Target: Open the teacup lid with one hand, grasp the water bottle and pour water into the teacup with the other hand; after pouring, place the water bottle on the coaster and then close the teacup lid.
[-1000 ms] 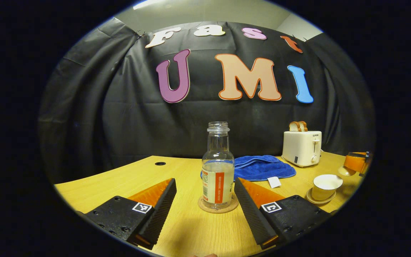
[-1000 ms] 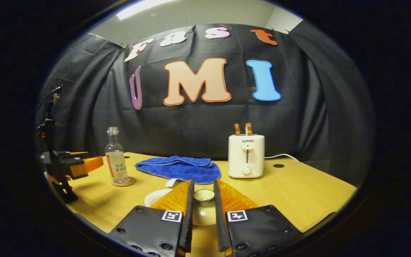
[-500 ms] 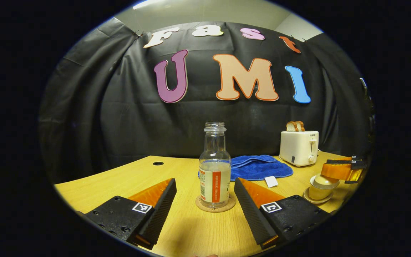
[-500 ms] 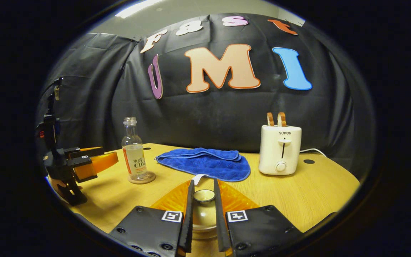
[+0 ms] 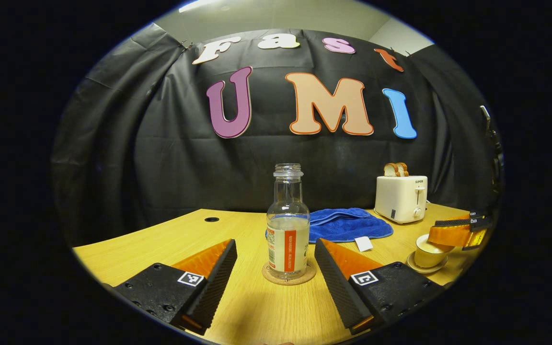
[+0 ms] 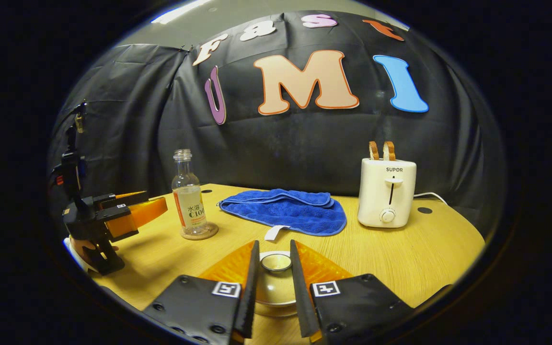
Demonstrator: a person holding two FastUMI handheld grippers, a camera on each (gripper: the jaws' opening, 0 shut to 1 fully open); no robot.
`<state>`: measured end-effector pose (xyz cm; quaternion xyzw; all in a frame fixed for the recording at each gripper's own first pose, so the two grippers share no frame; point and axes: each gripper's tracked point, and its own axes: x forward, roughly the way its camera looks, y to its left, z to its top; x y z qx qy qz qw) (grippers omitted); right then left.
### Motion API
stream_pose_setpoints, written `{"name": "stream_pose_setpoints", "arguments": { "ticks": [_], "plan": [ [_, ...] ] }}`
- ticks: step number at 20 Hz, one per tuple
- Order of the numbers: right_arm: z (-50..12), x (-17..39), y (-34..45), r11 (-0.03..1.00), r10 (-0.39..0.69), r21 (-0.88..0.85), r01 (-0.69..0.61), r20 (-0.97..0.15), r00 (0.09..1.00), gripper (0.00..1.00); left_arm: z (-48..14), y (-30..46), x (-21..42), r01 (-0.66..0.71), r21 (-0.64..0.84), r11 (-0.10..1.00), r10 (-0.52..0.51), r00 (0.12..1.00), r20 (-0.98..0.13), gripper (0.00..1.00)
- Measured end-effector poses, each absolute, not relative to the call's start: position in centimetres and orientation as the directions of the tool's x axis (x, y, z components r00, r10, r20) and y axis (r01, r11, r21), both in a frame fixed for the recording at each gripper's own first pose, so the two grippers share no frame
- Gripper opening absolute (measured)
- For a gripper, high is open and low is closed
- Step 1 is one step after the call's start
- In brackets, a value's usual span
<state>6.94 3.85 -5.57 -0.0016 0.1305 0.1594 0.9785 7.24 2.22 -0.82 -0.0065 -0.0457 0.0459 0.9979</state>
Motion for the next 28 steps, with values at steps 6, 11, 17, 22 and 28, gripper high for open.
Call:
{"name": "stream_pose_setpoints", "arguments": {
  "ticks": [6, 11, 17, 22, 28],
  "plan": [
    [-4.6, 6.5, 3.7, 0.952, 0.304, 0.028, -0.305, -0.203, 0.931, 0.86, -0.8, 2.2, 7.4, -0.091, -0.017, 0.996, 0.092, 0.992, 0.091, 0.95],
    [-2.5, 5.5, 2.1, 0.973, 0.232, 0.017, -0.231, -0.077, 0.97, 0.98, -0.8, 2.2, 7.5, -0.091, -0.017, 0.996, 0.092, 0.991, 0.092, 0.95],
    [-2.6, 4.3, -0.5, 0.995, 0.1, 0.004, -0.1, -0.074, 0.992, 0.95, -0.9, 2.1, 7.3, -0.088, -0.019, 0.996, 0.089, 0.992, 0.089, 0.95],
    [-2.1, 3.1, -4.3, 0.995, -0.097, -0.016, 0.096, -0.063, 0.993, 0.95, -0.8, 2.1, 7.1, -0.08, -0.018, 0.997, 0.082, 0.992, 0.091, 0.95],
    [-1.7, 1.2, -8.7, 0.944, -0.33, -0.038, 0.328, -0.044, 0.943, 0.93, -0.8, 2.0, 6.8, -0.074, -0.018, 0.997, 0.075, 0.993, 0.092, 0.95]
  ]
}}
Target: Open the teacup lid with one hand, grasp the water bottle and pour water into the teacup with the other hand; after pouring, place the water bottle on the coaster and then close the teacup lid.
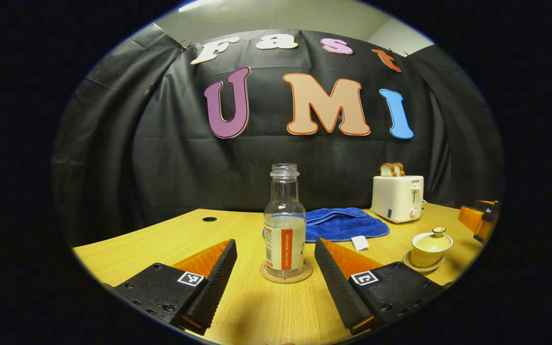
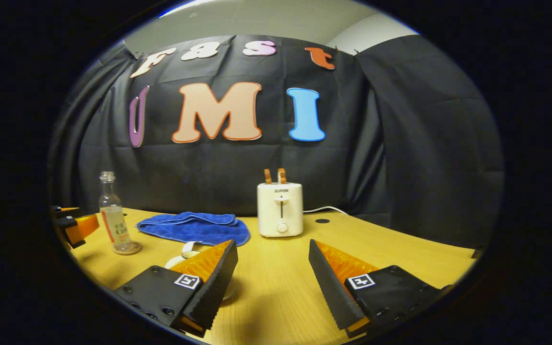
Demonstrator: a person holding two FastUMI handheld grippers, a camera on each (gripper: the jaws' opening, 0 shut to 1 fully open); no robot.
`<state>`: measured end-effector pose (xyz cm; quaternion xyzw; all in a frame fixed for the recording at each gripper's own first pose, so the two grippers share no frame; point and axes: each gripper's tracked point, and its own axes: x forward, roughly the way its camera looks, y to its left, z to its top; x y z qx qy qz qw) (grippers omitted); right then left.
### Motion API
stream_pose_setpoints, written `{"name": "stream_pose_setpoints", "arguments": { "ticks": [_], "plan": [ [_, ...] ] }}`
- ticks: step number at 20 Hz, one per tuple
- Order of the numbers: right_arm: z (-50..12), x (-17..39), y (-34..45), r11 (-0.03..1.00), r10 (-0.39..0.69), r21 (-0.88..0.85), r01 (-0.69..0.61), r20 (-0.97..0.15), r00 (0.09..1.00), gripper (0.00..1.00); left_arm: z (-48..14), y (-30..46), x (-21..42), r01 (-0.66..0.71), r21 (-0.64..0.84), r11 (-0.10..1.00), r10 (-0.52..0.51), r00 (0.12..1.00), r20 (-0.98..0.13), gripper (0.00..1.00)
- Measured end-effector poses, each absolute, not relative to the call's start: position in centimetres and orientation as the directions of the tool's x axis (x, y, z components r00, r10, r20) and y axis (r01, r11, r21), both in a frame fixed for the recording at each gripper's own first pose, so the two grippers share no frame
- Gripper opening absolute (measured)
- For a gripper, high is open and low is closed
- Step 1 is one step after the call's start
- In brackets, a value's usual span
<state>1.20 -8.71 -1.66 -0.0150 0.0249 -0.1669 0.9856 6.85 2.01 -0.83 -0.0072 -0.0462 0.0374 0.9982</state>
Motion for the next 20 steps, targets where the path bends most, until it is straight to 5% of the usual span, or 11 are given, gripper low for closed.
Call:
{"name": "stream_pose_setpoints", "arguments": {
  "ticks": [20],
  "plan": [
    [-1.6, 0.87, -9.09, 0.934, -0.358, -0.04, 0.356, -0.044, 0.933, 0.92, -0.93, 0.93, 6.94, -0.024, -0.014, 1.0, 0.026, 0.995, 0.095, 0.95]
  ]
}}
